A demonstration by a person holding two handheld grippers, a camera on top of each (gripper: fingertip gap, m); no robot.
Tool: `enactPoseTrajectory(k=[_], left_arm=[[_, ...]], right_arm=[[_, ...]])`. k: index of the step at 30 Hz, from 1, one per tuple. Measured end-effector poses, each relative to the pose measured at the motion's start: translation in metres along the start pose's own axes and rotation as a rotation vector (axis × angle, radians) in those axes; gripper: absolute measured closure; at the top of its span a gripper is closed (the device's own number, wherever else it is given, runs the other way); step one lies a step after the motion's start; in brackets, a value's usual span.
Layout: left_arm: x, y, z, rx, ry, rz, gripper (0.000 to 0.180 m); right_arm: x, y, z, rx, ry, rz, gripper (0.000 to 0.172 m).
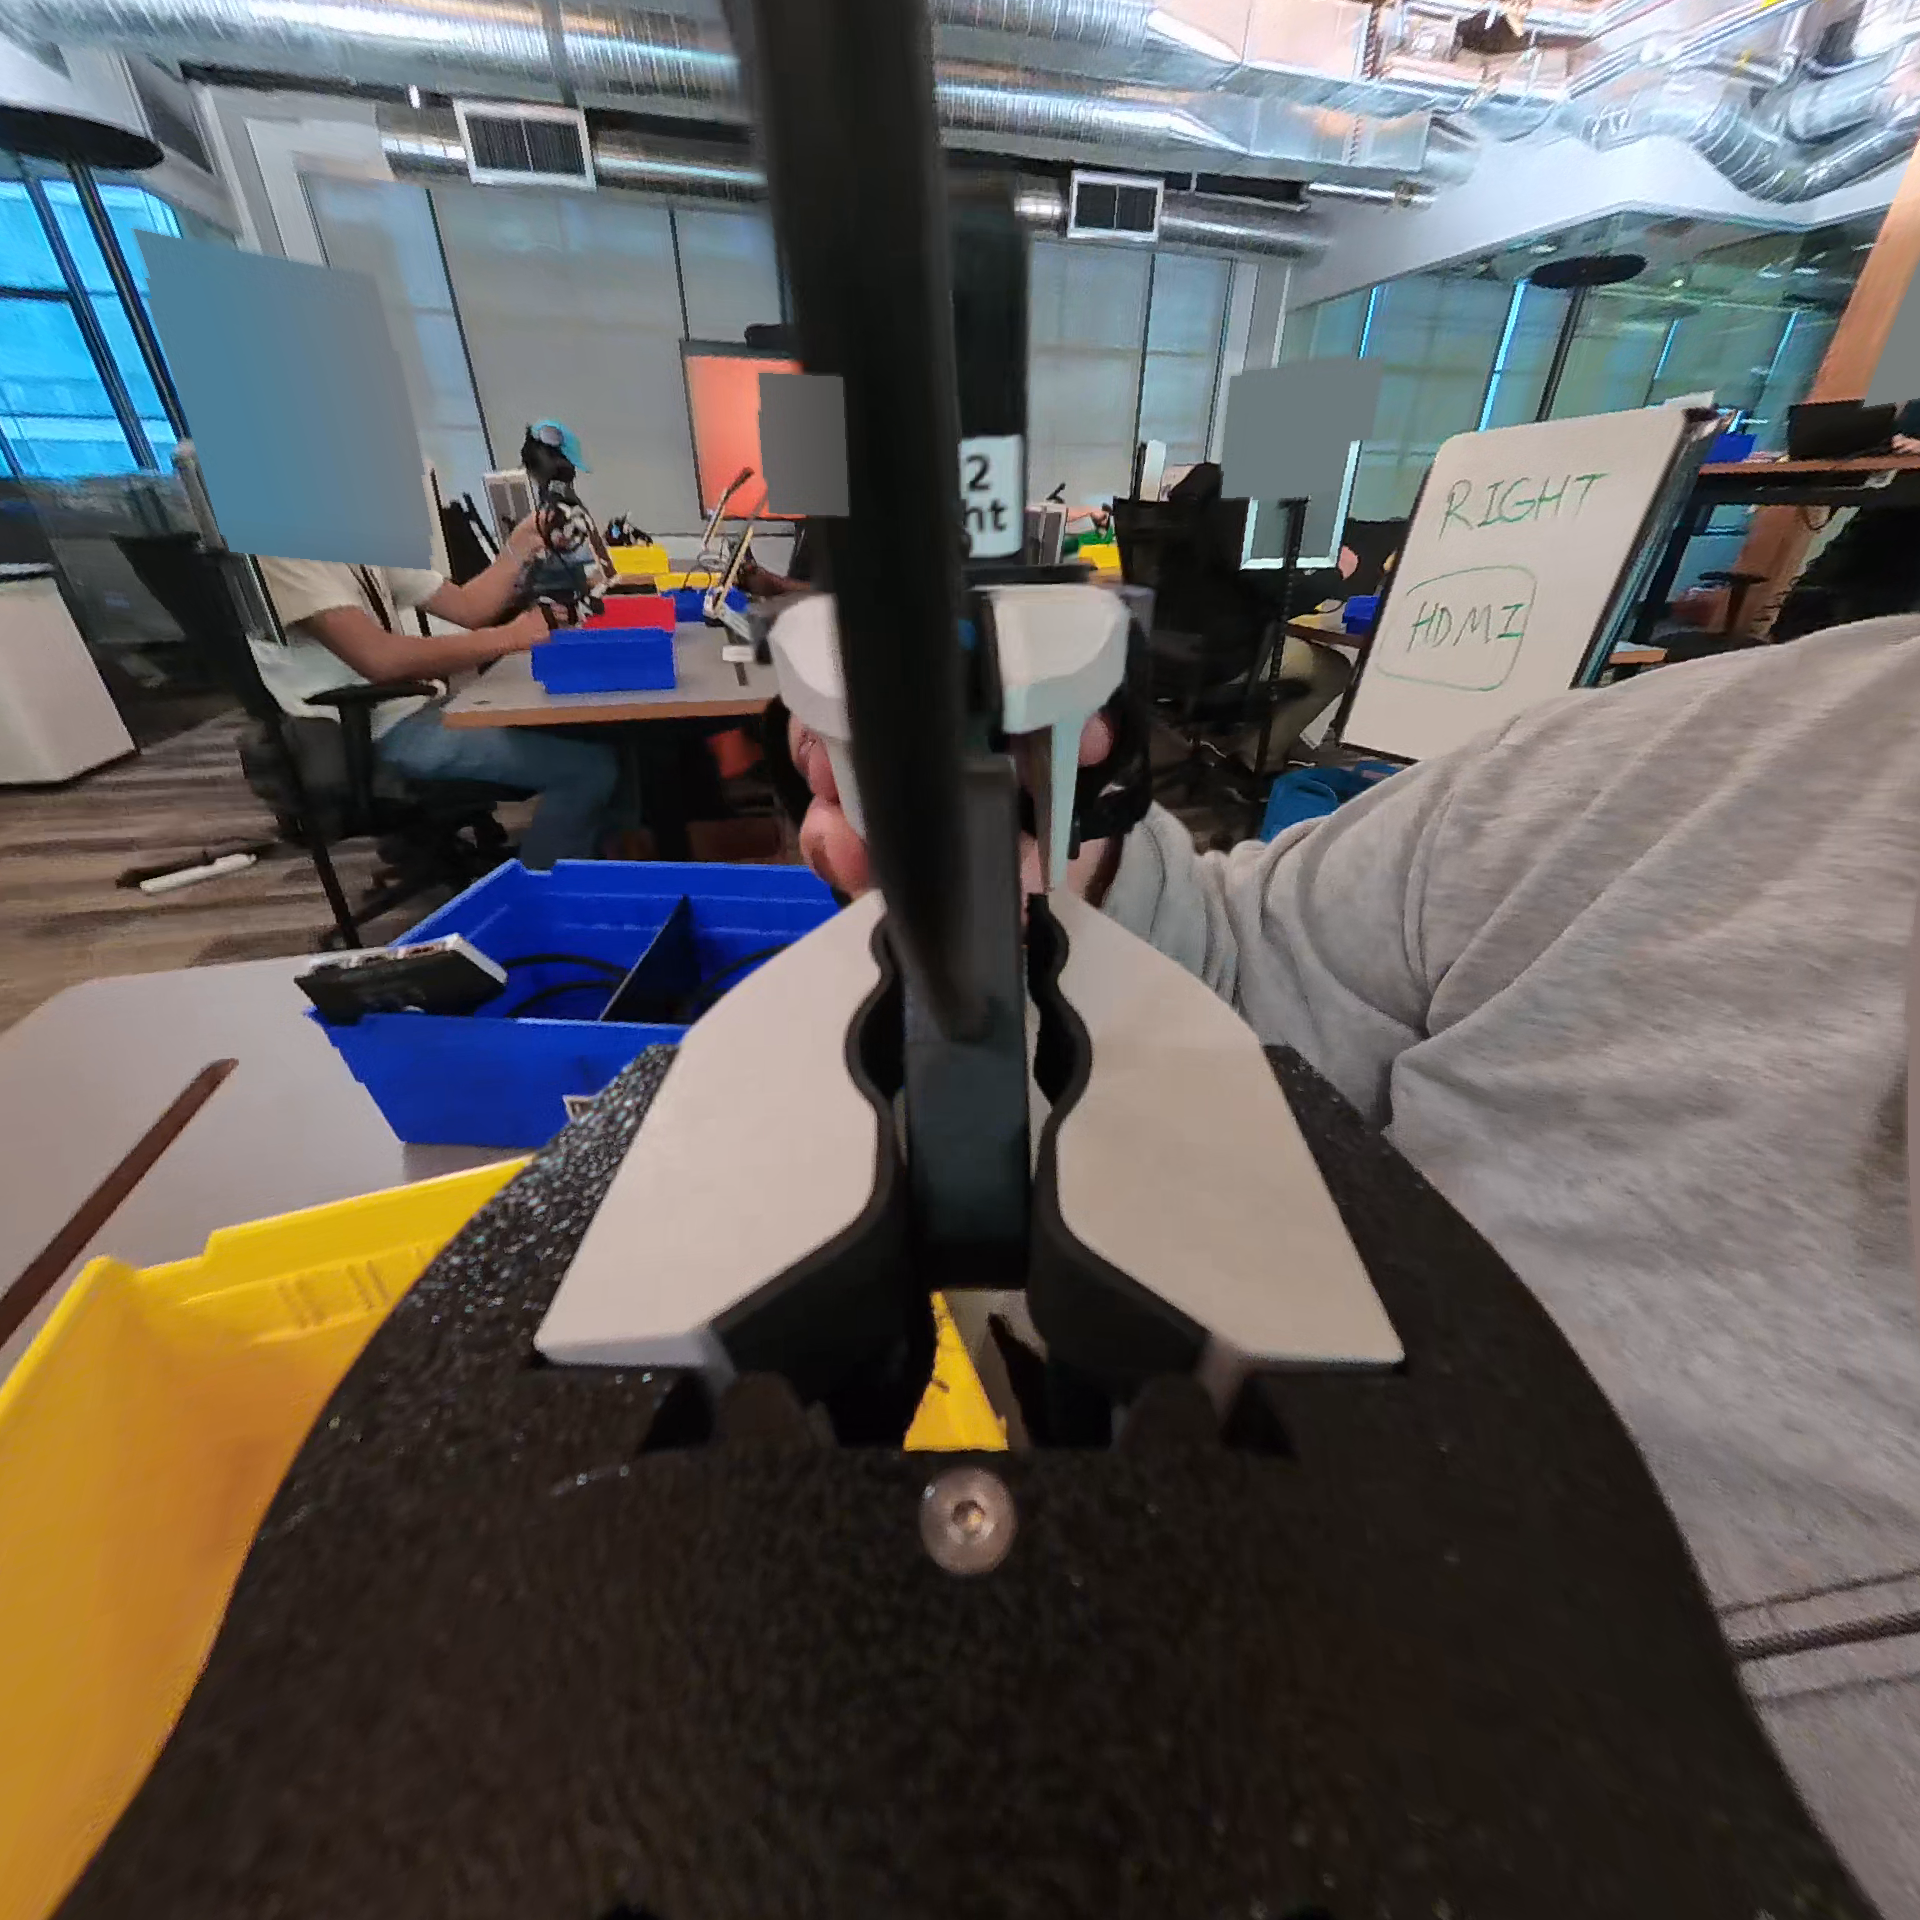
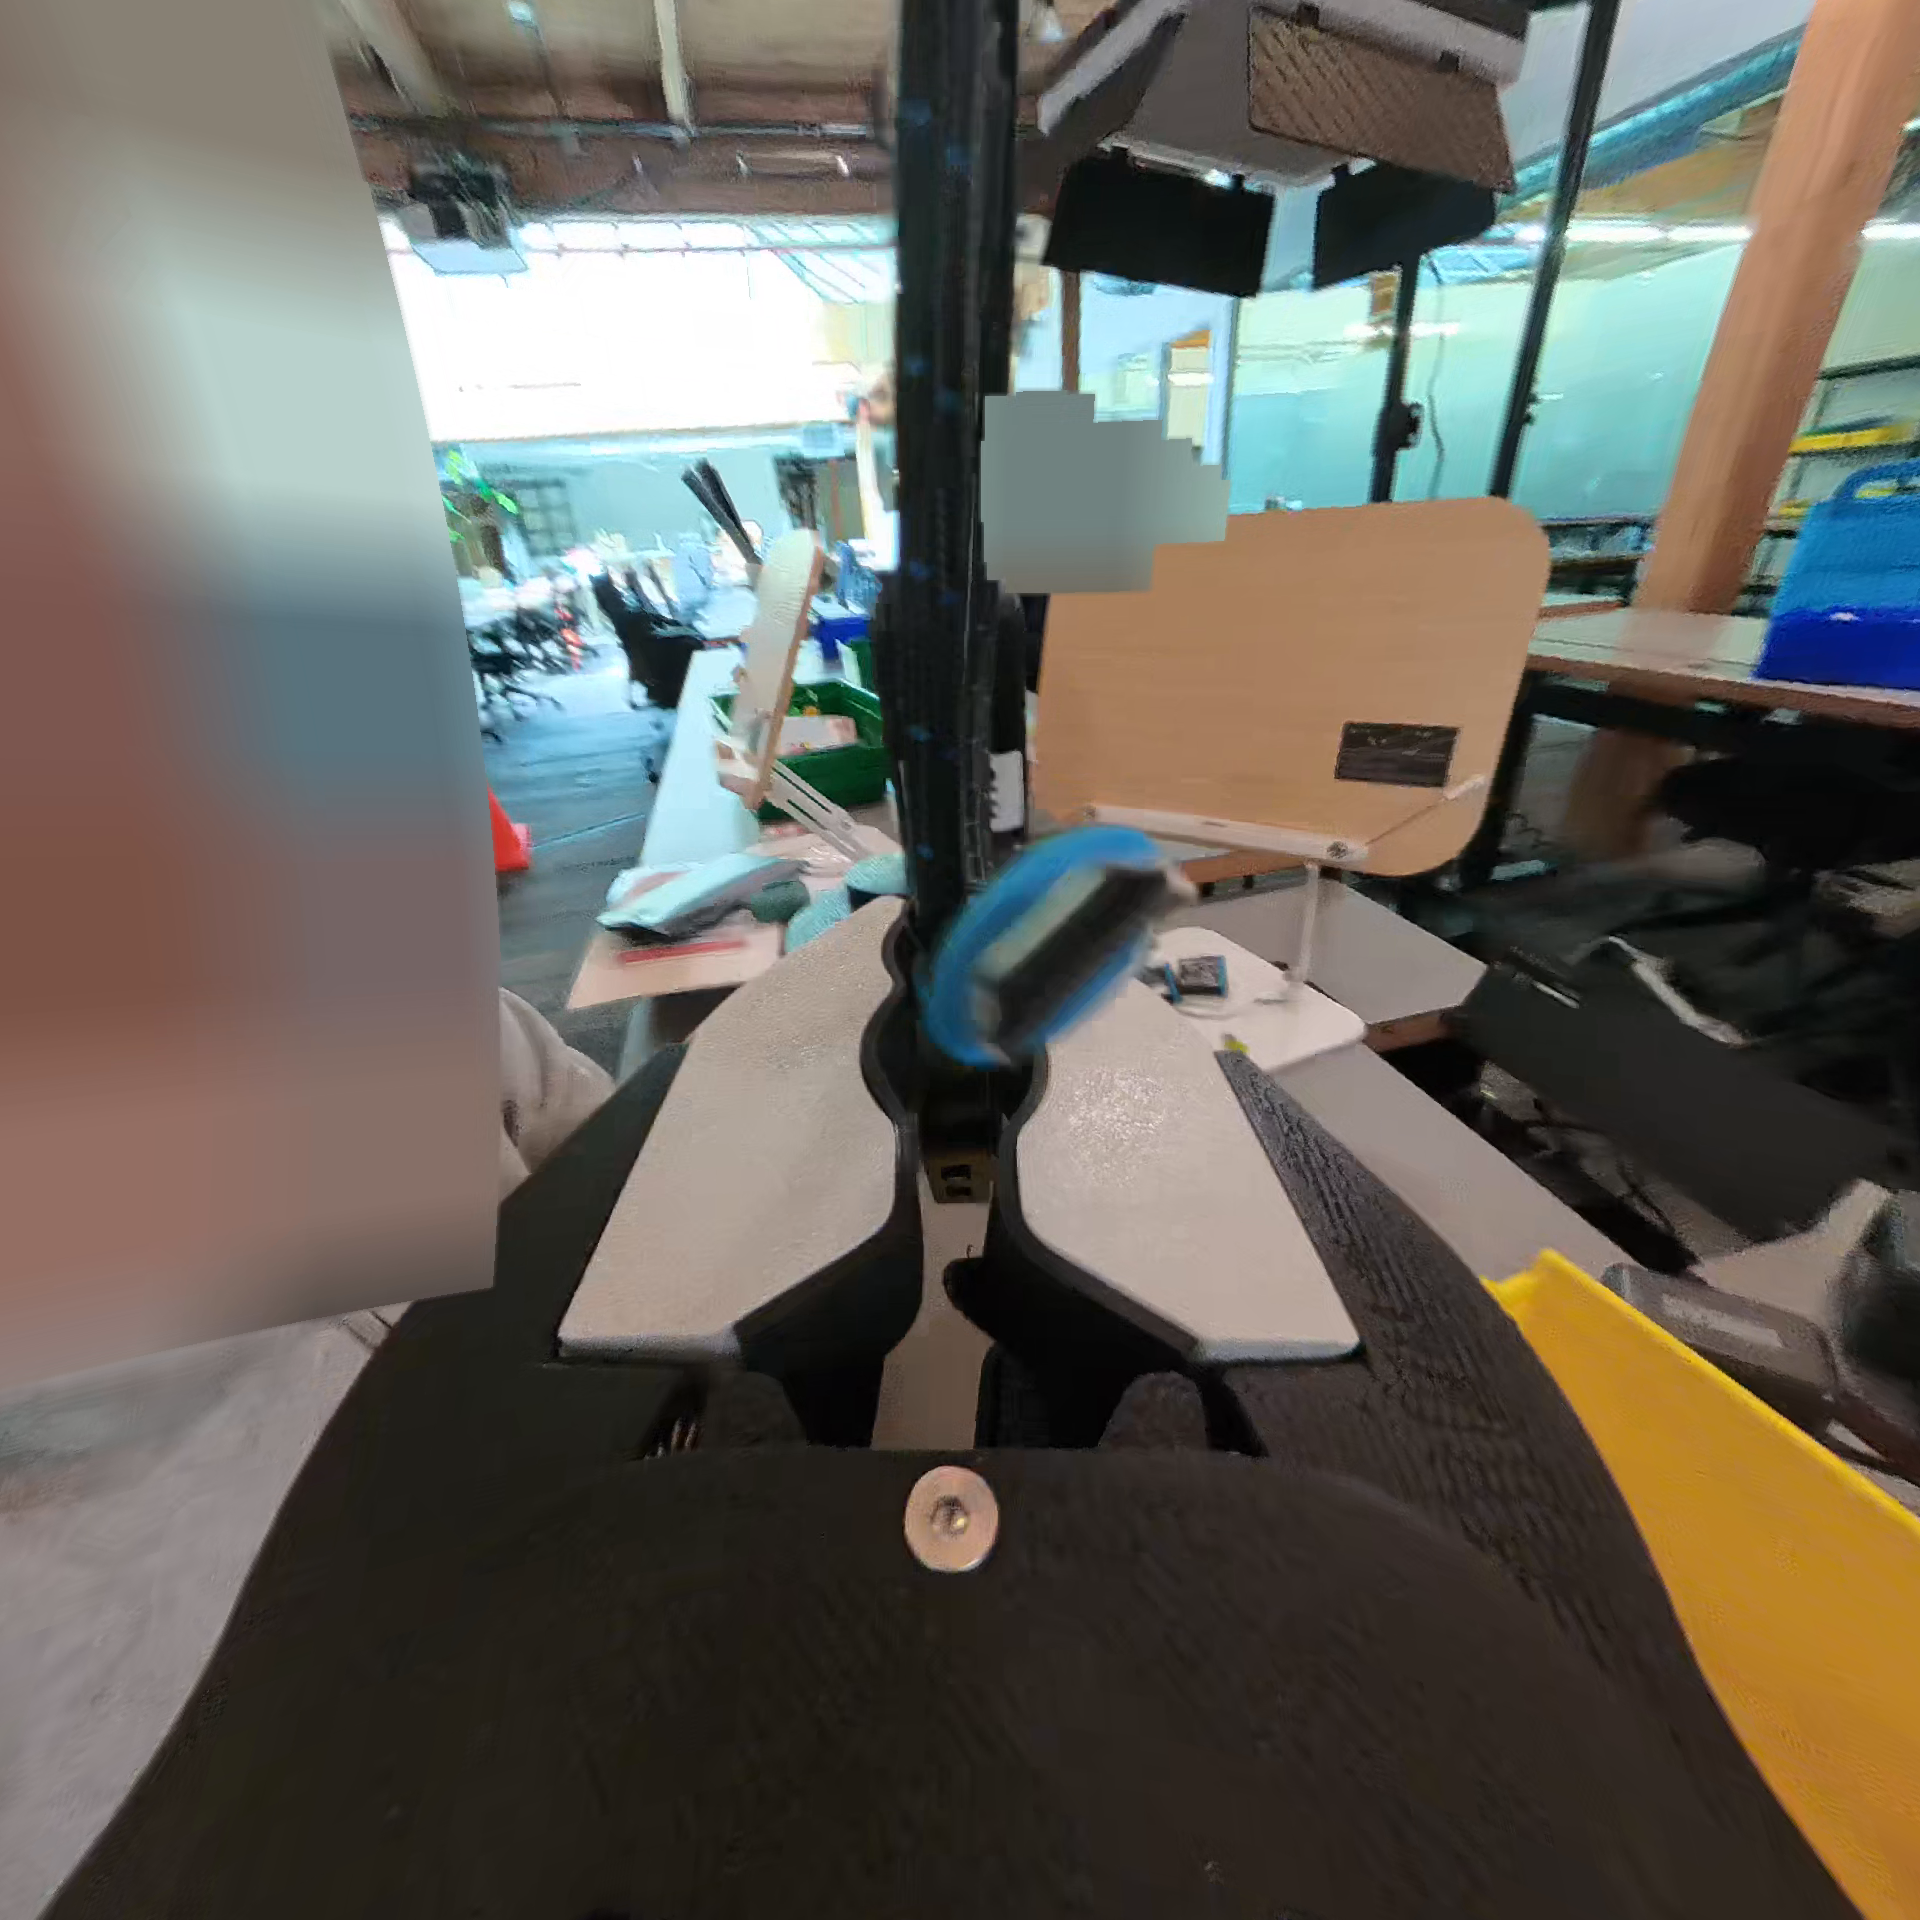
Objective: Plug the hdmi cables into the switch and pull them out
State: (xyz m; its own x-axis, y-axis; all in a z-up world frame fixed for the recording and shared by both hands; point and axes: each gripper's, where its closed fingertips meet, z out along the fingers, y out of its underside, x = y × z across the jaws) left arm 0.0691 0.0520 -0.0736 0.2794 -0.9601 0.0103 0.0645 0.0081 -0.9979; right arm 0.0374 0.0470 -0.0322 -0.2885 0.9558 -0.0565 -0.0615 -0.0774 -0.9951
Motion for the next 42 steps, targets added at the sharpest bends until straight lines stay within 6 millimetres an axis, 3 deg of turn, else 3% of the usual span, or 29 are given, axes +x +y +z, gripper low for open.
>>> enactPoseTrajectory(k=[5, 7, 10, 13, 18, 20, 24, 26, 28, 29, 30, 32, 33, 37, 42], left_arm=[[-0.016, 0.022, 0.008, -0.14, -0.125, 0.055, 0.159], [-0.007, 0.023, 0.012, -0.119, -0.043, 0.015, 0.16], [0.014, 0.021, 0.019, -0.082, 0.13, -0.094, 0.159], [0.02, 0.028, 0.025, -0.099, 0.191, -0.15, 0.159], [0.009, 0.061, 0.037, -0.278, 0.08, -0.062, 0.16], [0.018, 0.065, 0.042, -0.287, 0.143, -0.08, 0.16], [0.041, 0.068, 0.049, -0.278, 0.311, -0.173, 0.158], [0.041, 0.074, 0.051, -0.295, 0.319, -0.198, 0.158], [0.028, 0.085, 0.052, -0.354, 0.225, -0.159, 0.159], [0.006, 0.092, 0.04, -0.405, 0.088, -0.107, 0.159], [-0.01, 0.083, 0.027, -0.374, -0.002, -0.109, 0.159], [-0.006, 0.054, 0.014, -0.218, 0.063, -0.167, 0.159], [-0.016, 0.058, 0.012, -0.241, -0.009, -0.136, 0.159], [-0.021, 0.061, 0.02, -0.232, -0.015, -0.15, 0.159], [-0.025, 0.059, 0.021, -0.214, -0.042, -0.131, 0.159]], right_arm=[[0.01, 0.015, -0.014, -0.158, 0.178, -0.248, 0.159], [0.007, 0.019, -0.019, -0.188, 0.188, -0.282, 0.159], [-0.004, 0.019, -0.027, -0.154, 0.077, -0.063, 0.161], [-0.009, 0.025, -0.035, -0.155, 0.031, 0.066, 0.161], [-0.004, 0.05, -0.056, -0.377, 0.145, -0.076, 0.161], [-0.01, 0.055, -0.063, -0.454, 0.145, -0.114, 0.161], [-0.025, 0.058, -0.074, -0.475, 0.027, 0.09, 0.16], [-0.024, 0.064, -0.079, -0.481, 0.018, 0.145, 0.16], [-0.017, 0.066, -0.085, -0.508, 0.084, 0.073, 0.161], [-0.003, 0.061, -0.097, -0.525, 0.201, -0.036, 0.16], [0.017, 0.045, -0.117, -0.513, 0.379, -0.173, 0.161], [0.013, 0.018, -0.141, -0.393, 0.453, -0.191, 0.161], [0.014, 0.017, -0.152, -0.378, 0.47, -0.167, 0.161], [0.052, 0.058, -0.222, -0.602, 0.655, -0.117, 0.16], [0.08, 0.121, -0.332, -1.112, 0.837, -0.151, 0.161]])
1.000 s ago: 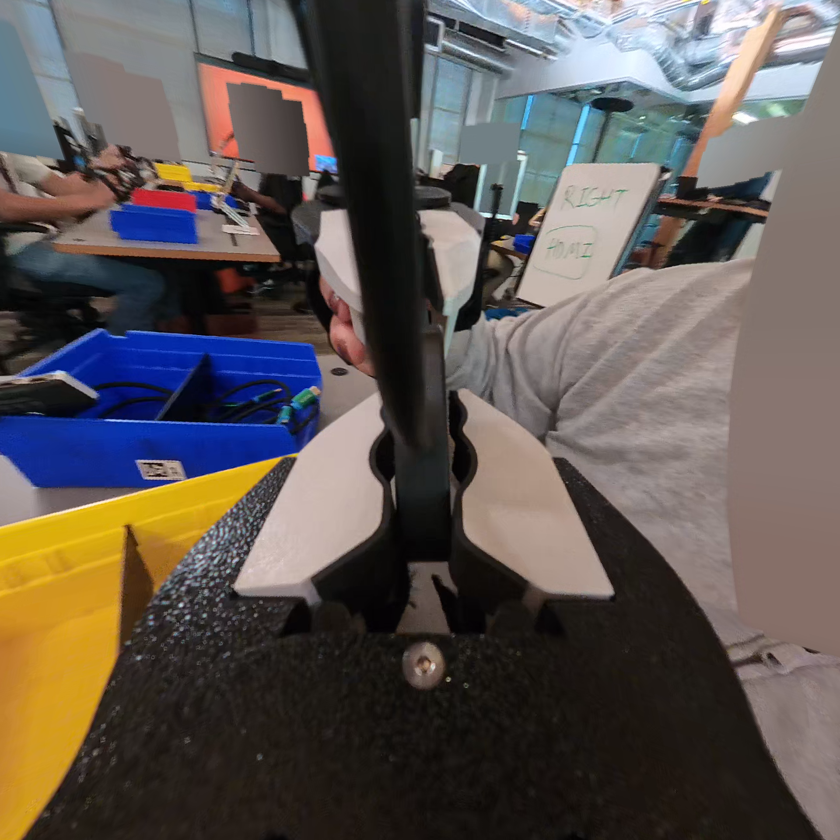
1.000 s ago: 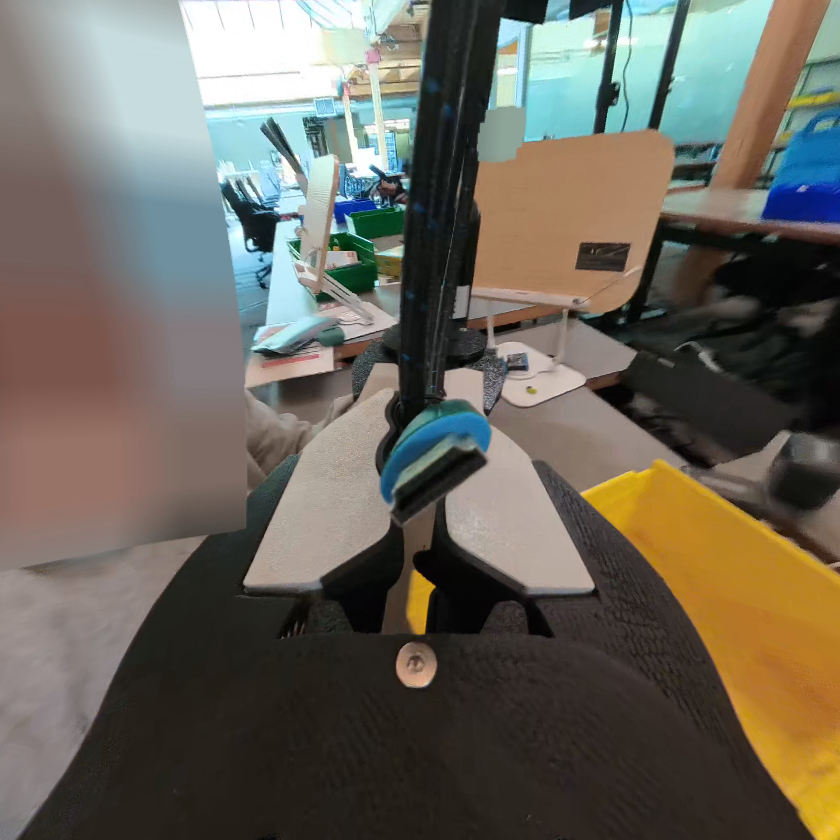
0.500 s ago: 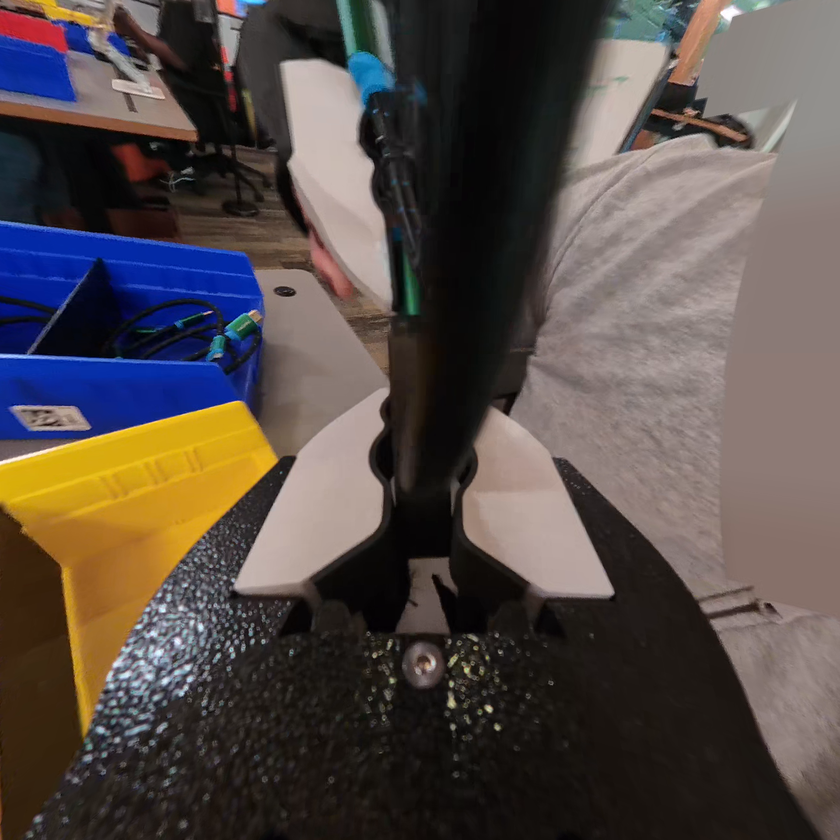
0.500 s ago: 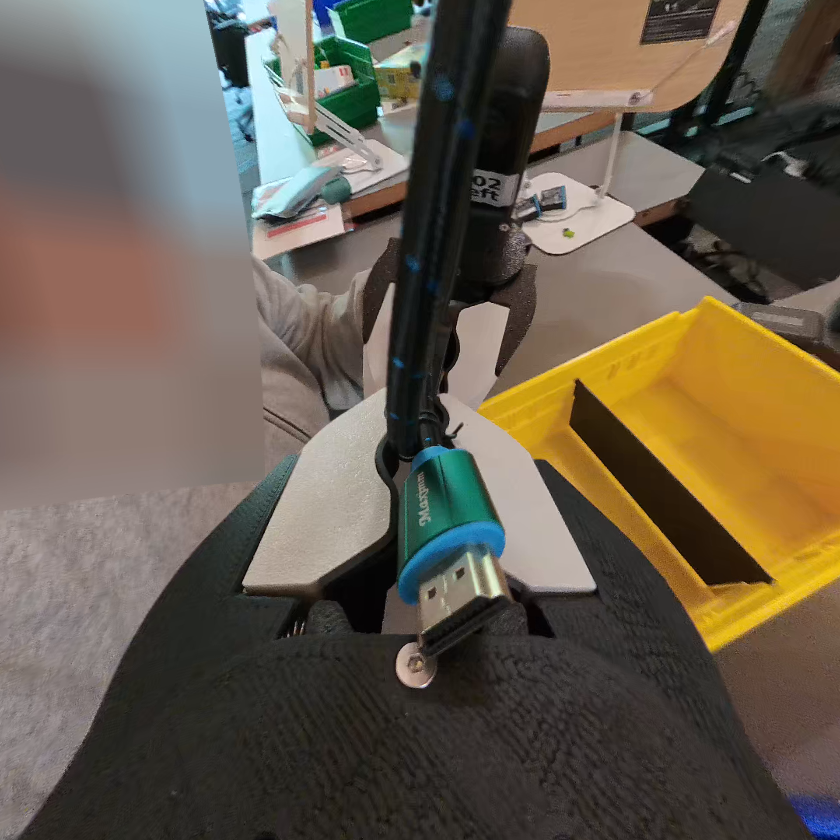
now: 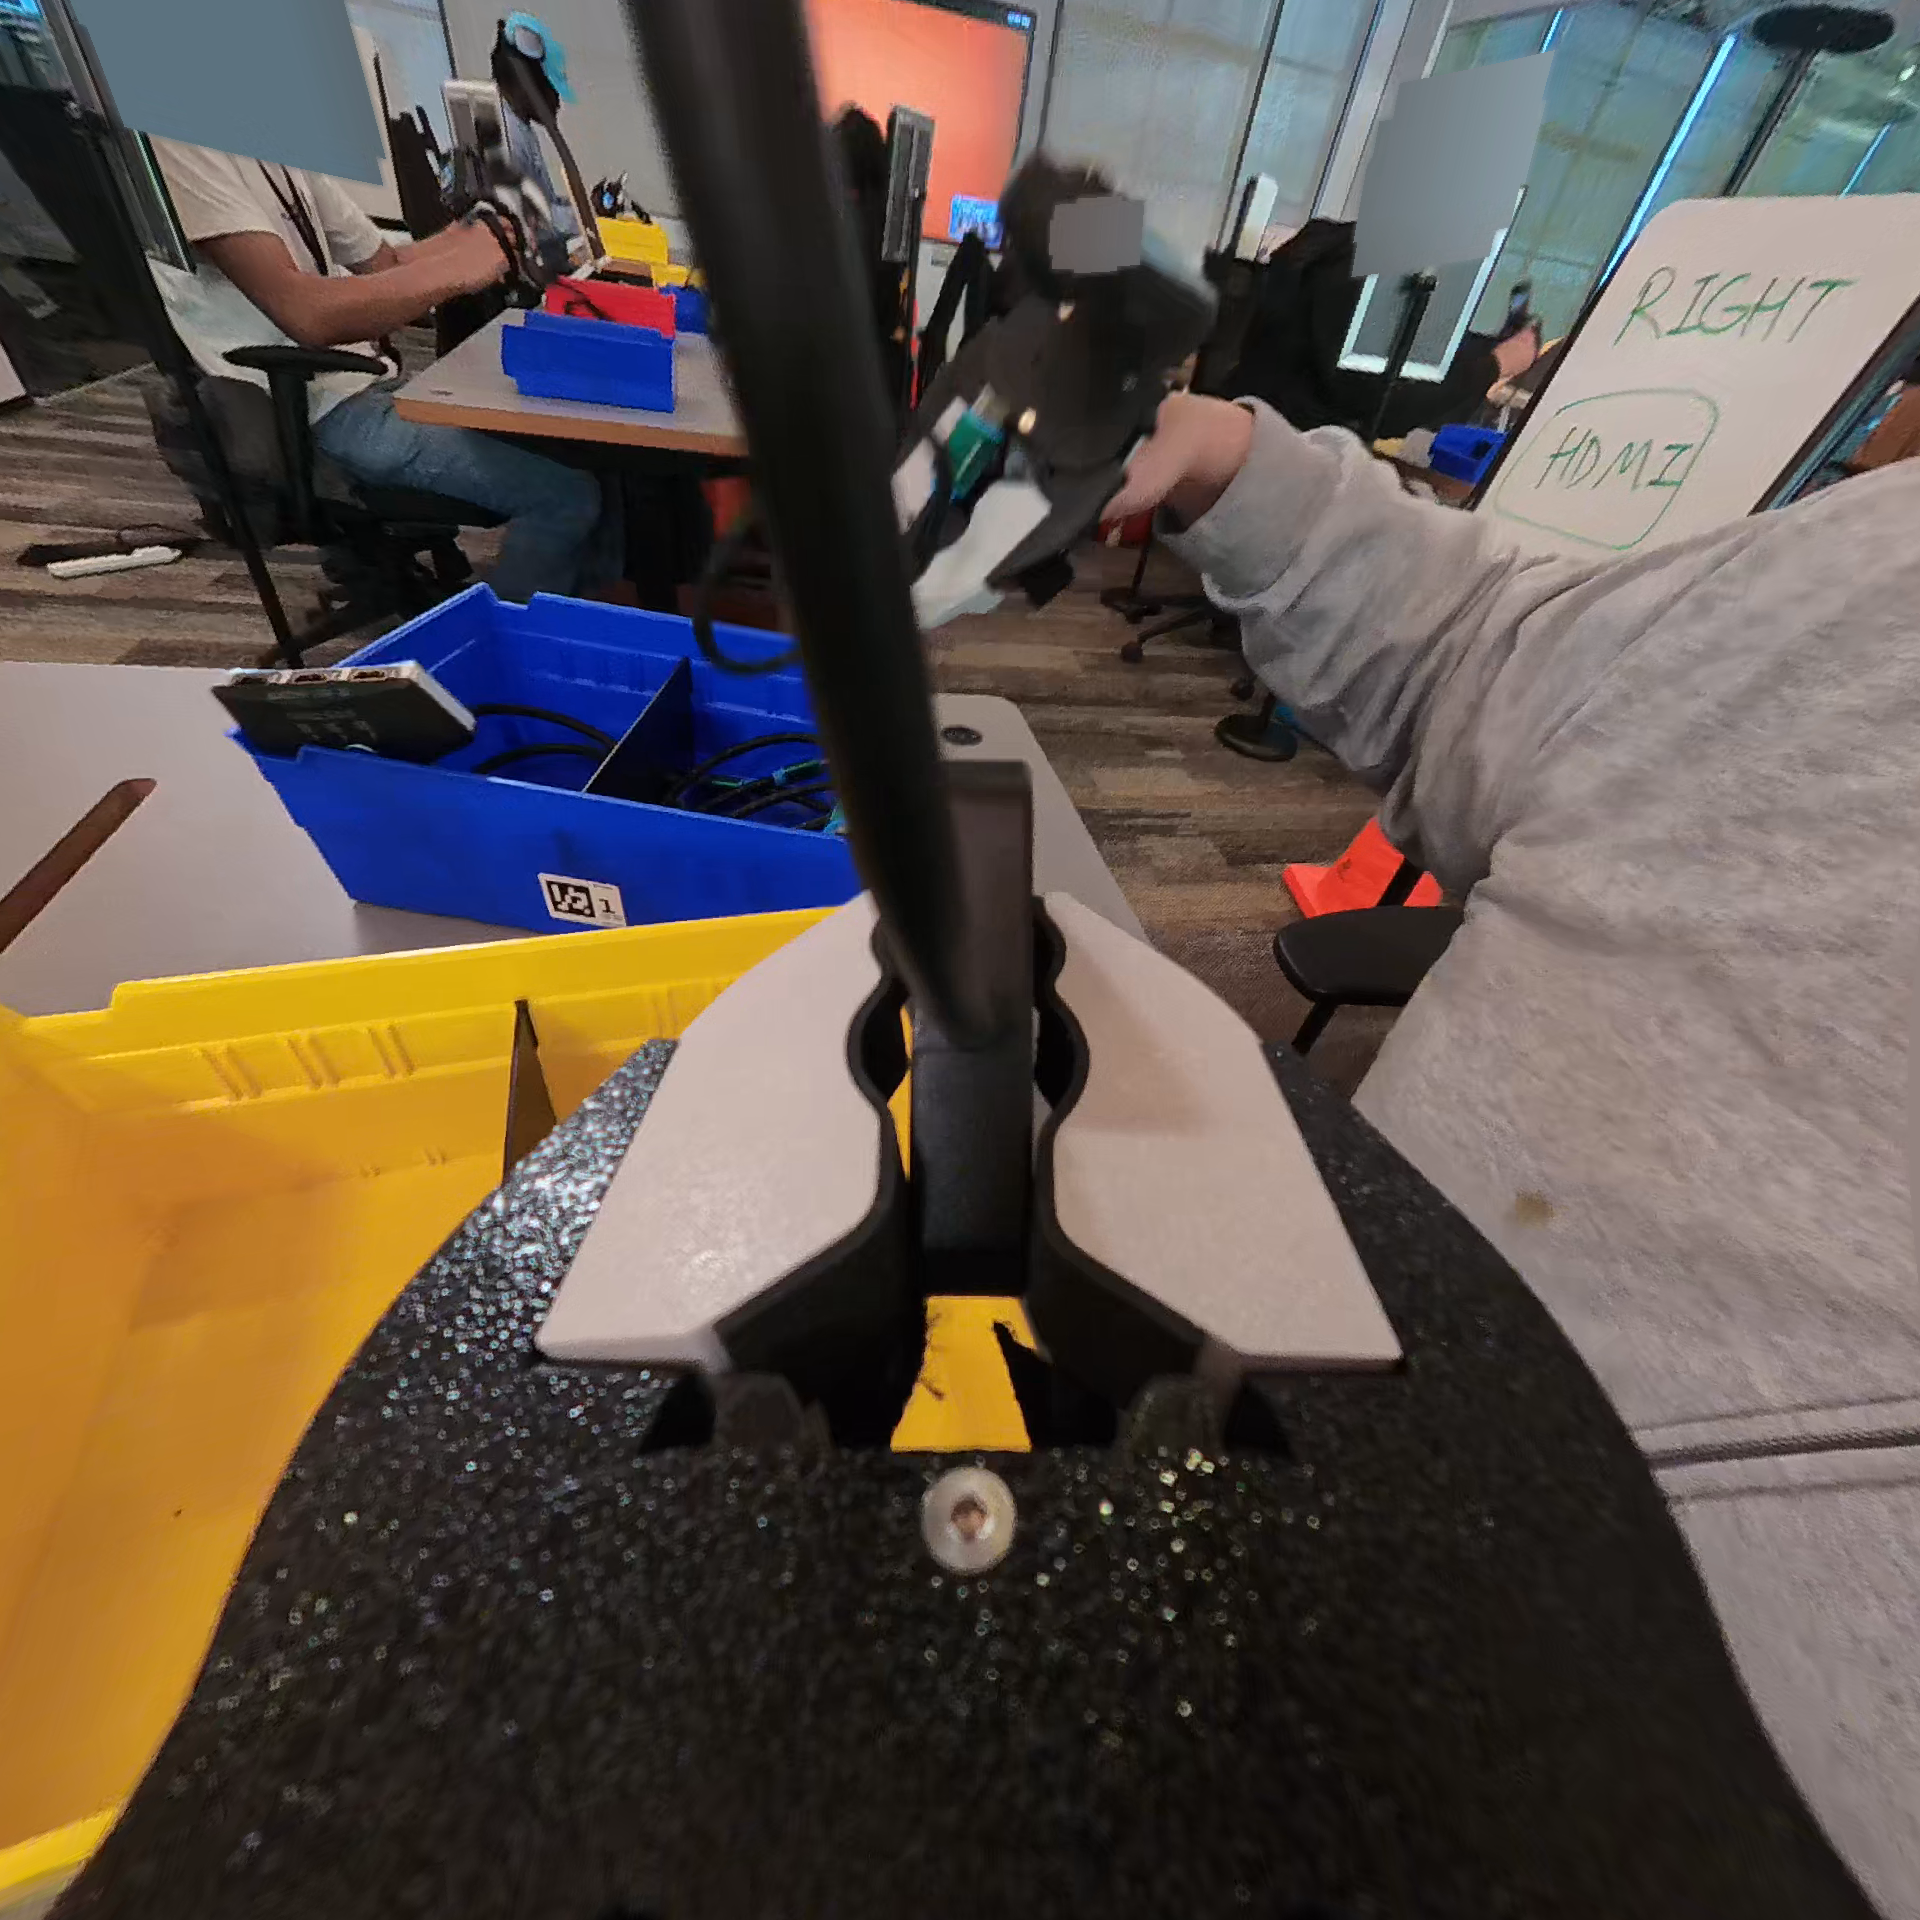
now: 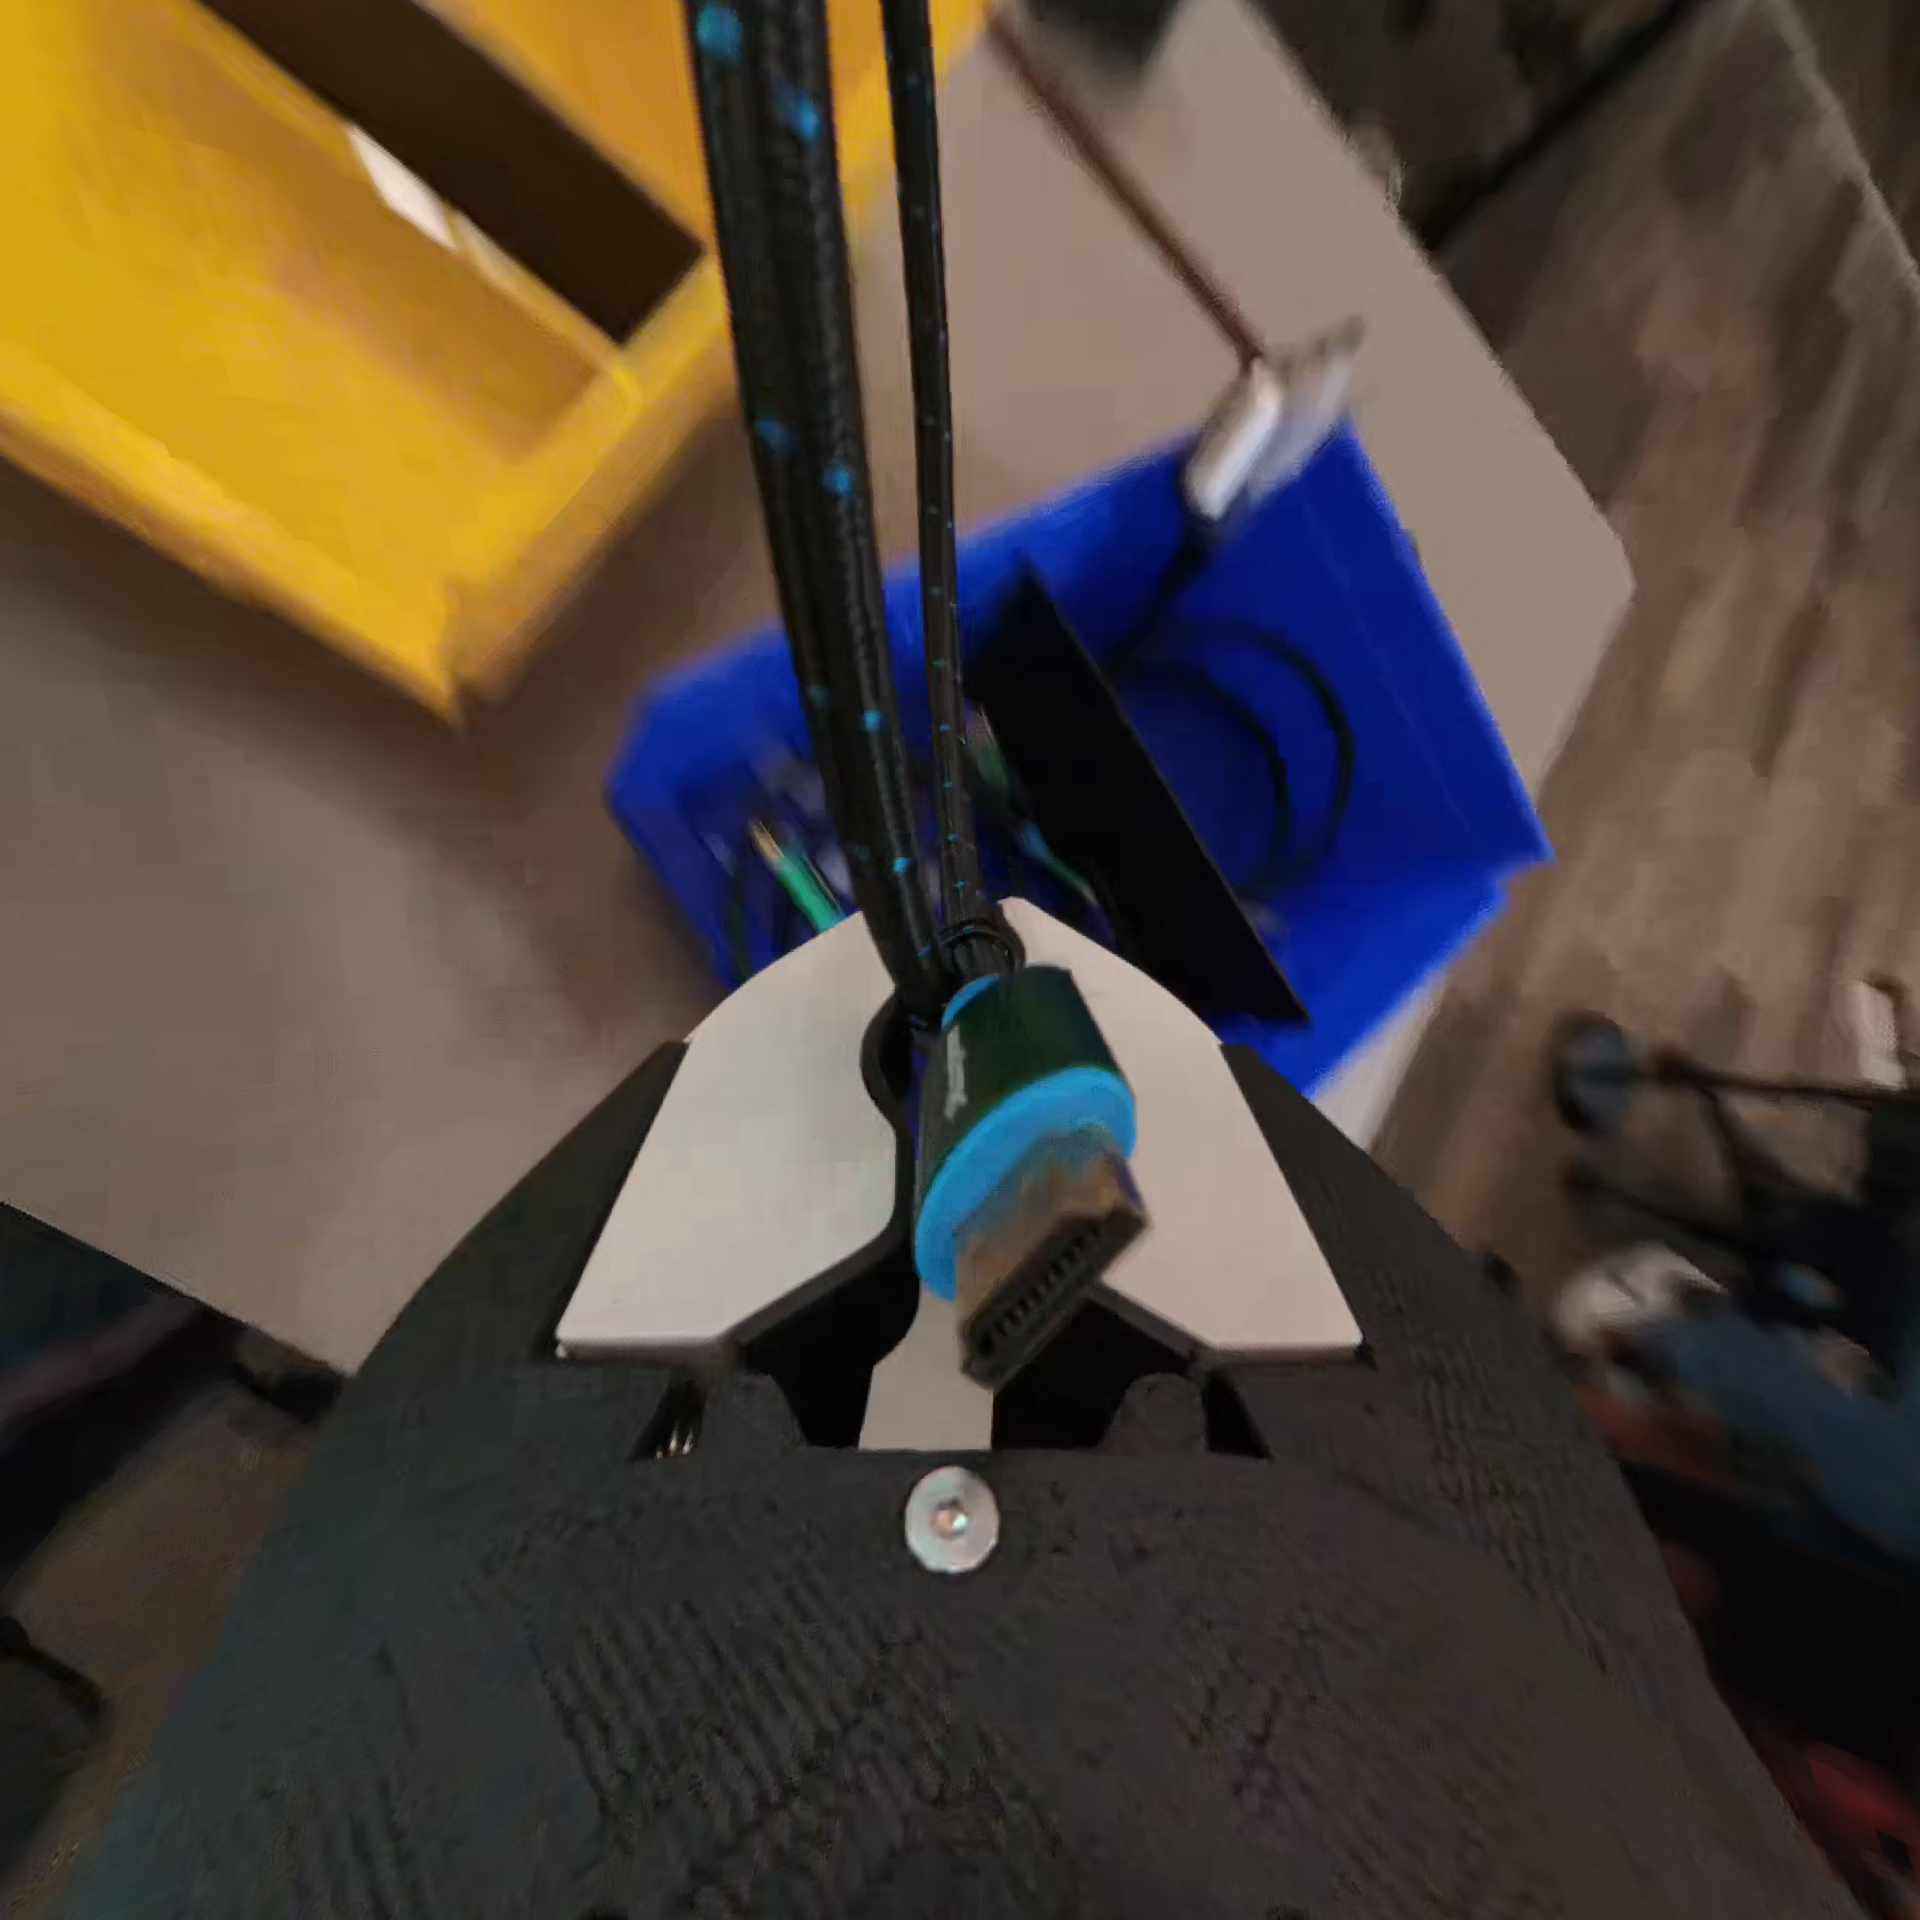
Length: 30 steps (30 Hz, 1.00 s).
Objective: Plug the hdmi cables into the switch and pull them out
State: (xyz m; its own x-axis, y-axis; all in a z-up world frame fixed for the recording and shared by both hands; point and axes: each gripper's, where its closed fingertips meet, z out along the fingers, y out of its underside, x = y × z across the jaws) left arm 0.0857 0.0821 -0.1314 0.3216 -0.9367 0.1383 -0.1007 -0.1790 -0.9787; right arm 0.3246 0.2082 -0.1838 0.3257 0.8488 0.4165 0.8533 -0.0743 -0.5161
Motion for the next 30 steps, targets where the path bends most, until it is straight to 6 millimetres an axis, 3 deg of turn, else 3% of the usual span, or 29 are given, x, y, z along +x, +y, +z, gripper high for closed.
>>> enactPoseTrajectory(k=[2, 4, 6, 8, 10, 13, 15, 17, 19, 21, 23, 26, 30], left_arm=[[0.0, 0.0, -0.001, 0.008, 0.021, -0.015, 0.159], [-0.003, 0.001, 0.0, 0.013, 0.015, -0.026, 0.159], [-0.006, 0.002, 0.002, 0.022, 0.016, -0.034, 0.159], [-0.007, 0.004, 0.005, 0.022, 0.026, -0.04, 0.159], [-0.007, 0.004, 0.007, 0.03, 0.031, -0.033, 0.159], [-0.008, 0.003, 0.007, 0.041, 0.025, -0.015, 0.159], [-0.01, 0.004, 0.006, 0.038, 0.019, -0.001, 0.159], [-0.009, 0.004, 0.008, 0.038, 0.025, 0.007, 0.159], [-0.009, 0.008, 0.012, 0.019, 0.017, 0.029, 0.159], [-0.008, 0.015, 0.018, -0.025, 0.013, 0.052, 0.159], [-0.005, 0.022, 0.023, -0.069, 0.011, 0.083, 0.159], [0.002, 0.029, 0.03, -0.121, 0.02, 0.143, 0.159], [0.013, 0.028, 0.032, -0.14, 0.048, 0.162, 0.159]], right_arm=[[0.019, 0.036, 0.006, -0.187, 0.084, -0.093, 0.161], [0.036, 0.057, 0.011, -0.328, 0.155, -0.177, 0.161], [0.047, 0.066, 0.021, -0.426, 0.217, -0.25, 0.161], [0.039, 0.061, 0.041, -0.411, 0.18, -0.316, 0.16], [0.031, 0.061, 0.051, -0.44, 0.108, -0.326, 0.126], [0.027, 0.054, 0.039, -0.452, -0.012, -0.176, 0.095], [0.024, 0.022, 0.025, -0.298, -0.086, -0.051, 0.089], [0.008, -0.047, 0.009, 0.028, -0.183, 0.049, 0.092], [-0.036, -0.131, -0.021, 0.399, -0.385, 0.106, 0.099], [-0.083, -0.19, -0.046, 0.625, -0.546, 0.106, 0.102], [-0.121, -0.217, -0.045, 0.638, -0.583, 0.037, 0.107], [-0.156, -0.231, -0.025, 0.555, -0.593, -0.066, 0.114], [-0.176, -0.231, -0.008, 0.47, -0.676, -0.078, 0.134]])
